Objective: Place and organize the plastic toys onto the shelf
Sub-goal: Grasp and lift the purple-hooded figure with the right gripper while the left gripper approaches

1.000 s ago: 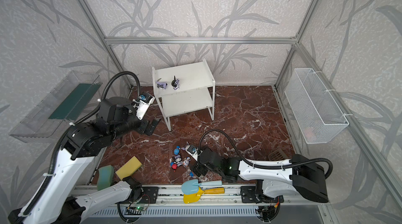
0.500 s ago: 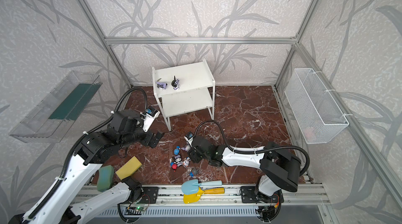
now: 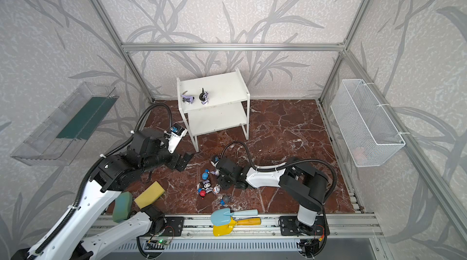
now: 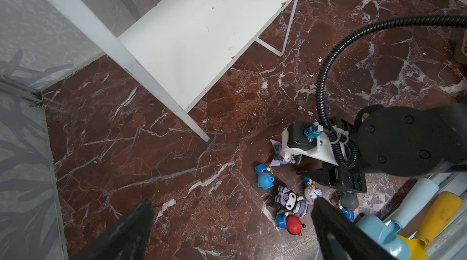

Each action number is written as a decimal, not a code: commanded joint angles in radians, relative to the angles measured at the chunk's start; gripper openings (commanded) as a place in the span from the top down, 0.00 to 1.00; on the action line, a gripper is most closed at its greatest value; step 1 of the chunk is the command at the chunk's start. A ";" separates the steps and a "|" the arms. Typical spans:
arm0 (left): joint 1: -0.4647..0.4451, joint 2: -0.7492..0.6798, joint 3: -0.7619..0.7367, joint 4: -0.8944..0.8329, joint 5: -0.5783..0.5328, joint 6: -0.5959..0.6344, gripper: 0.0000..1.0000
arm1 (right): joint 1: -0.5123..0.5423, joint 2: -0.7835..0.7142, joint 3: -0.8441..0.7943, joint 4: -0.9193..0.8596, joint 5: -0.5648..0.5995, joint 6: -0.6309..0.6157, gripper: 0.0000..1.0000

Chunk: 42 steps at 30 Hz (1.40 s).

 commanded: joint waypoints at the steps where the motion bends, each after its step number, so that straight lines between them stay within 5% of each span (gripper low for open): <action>1: -0.004 0.009 -0.006 0.014 0.022 -0.011 0.01 | -0.013 0.028 0.028 -0.009 -0.003 -0.009 0.47; 18: -0.004 0.018 -0.121 0.035 0.141 -0.128 0.01 | -0.026 0.048 0.022 0.081 -0.048 -0.044 0.72; 28: -0.003 0.027 -0.136 0.030 0.325 -0.187 0.07 | -0.019 -0.175 -0.155 0.295 -0.042 -0.127 0.77; 42: -0.011 0.075 -0.209 0.208 0.563 -0.363 0.16 | 0.129 -0.456 -0.247 0.440 0.153 -0.310 0.76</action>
